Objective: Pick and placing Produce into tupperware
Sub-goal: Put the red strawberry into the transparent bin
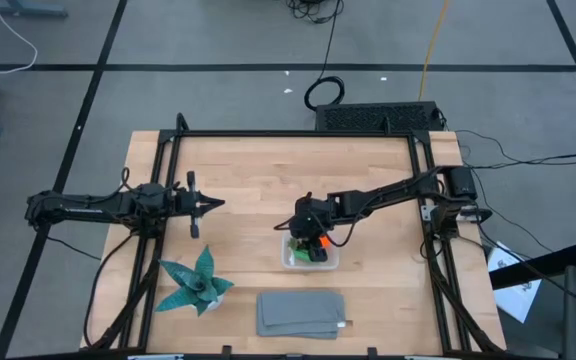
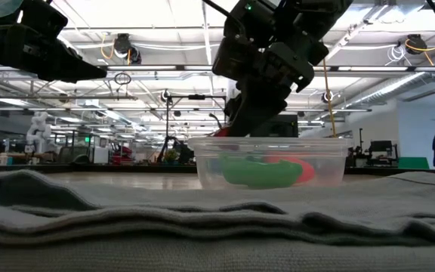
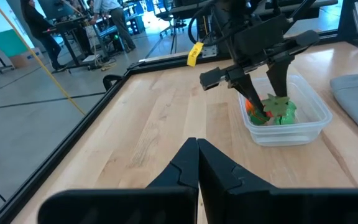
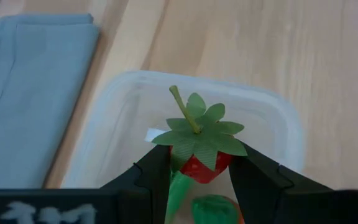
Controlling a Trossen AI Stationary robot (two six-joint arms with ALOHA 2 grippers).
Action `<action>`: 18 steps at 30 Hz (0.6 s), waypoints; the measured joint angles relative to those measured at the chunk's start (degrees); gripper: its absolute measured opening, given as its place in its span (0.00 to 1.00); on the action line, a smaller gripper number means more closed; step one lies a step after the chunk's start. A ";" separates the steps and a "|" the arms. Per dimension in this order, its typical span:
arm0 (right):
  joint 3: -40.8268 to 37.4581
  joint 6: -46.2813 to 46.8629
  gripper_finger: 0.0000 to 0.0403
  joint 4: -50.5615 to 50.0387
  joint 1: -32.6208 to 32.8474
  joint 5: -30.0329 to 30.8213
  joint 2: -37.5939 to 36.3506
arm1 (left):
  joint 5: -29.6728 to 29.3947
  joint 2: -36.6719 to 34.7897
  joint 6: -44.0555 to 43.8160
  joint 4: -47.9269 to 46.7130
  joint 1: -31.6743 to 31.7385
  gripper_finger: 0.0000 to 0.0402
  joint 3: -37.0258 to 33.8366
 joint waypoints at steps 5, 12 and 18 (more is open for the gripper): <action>-0.13 -0.14 0.33 -0.80 -0.11 0.17 0.00 | -0.02 -0.01 -0.02 -0.02 -0.02 0.00 0.00; -0.20 -1.96 0.33 -0.84 -0.07 1.60 0.00 | -0.02 0.00 -0.02 -0.04 0.00 0.00 0.00; -1.21 -1.57 0.33 -0.69 0.05 4.55 0.00 | -0.02 -0.02 -0.02 -0.04 0.00 0.00 0.00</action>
